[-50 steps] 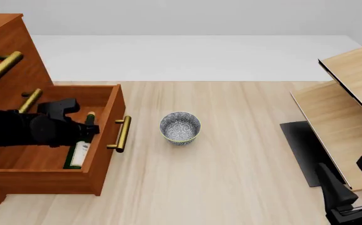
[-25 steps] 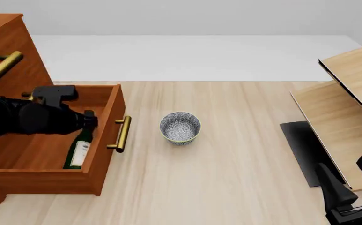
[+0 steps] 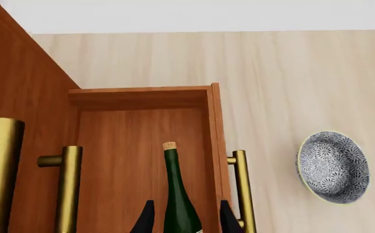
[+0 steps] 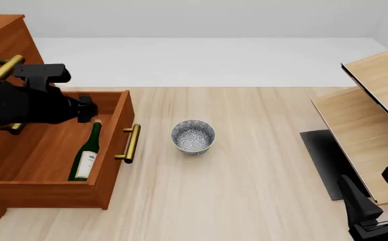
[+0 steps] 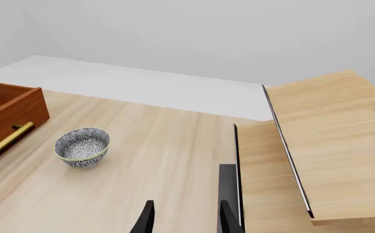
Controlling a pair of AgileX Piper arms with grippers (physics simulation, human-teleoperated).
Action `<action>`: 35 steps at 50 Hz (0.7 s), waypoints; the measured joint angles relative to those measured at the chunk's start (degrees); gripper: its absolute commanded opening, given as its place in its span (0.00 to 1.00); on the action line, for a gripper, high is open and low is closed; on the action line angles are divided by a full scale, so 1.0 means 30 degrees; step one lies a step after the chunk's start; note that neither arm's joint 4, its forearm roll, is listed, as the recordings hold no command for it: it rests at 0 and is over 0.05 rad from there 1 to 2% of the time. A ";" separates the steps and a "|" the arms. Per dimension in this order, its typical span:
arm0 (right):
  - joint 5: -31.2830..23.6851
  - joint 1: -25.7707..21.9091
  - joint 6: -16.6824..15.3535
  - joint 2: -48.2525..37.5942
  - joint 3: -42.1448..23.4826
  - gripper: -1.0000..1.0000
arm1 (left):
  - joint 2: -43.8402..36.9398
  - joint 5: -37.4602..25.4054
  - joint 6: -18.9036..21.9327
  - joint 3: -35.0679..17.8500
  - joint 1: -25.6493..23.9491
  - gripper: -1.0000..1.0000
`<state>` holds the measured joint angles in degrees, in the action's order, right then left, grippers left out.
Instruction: Put the wine bottle in the bottom drawer of the cabinet.
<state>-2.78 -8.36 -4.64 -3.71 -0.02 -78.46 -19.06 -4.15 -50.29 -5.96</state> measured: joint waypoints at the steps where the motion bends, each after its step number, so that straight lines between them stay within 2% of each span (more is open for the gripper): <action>1: 0.0005 -0.0003 -0.0006 -0.0006 0.0000 1.00 | 0.0187 -0.0182 0.0059 -0.0110 -0.0024 1.00; 17: 0.0037 -0.0040 -0.0099 -0.0054 0.0000 1.00 | 0.2780 -0.2551 0.0506 -0.1540 -0.0598 1.00; 35: 0.0039 -0.0043 -0.0113 -0.0055 0.0000 1.00 | 0.3284 -0.2659 0.0403 -0.1304 -0.0841 1.00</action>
<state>-2.66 -8.49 -4.98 -3.88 -0.02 -68.61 -27.03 -2.94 -54.20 -8.48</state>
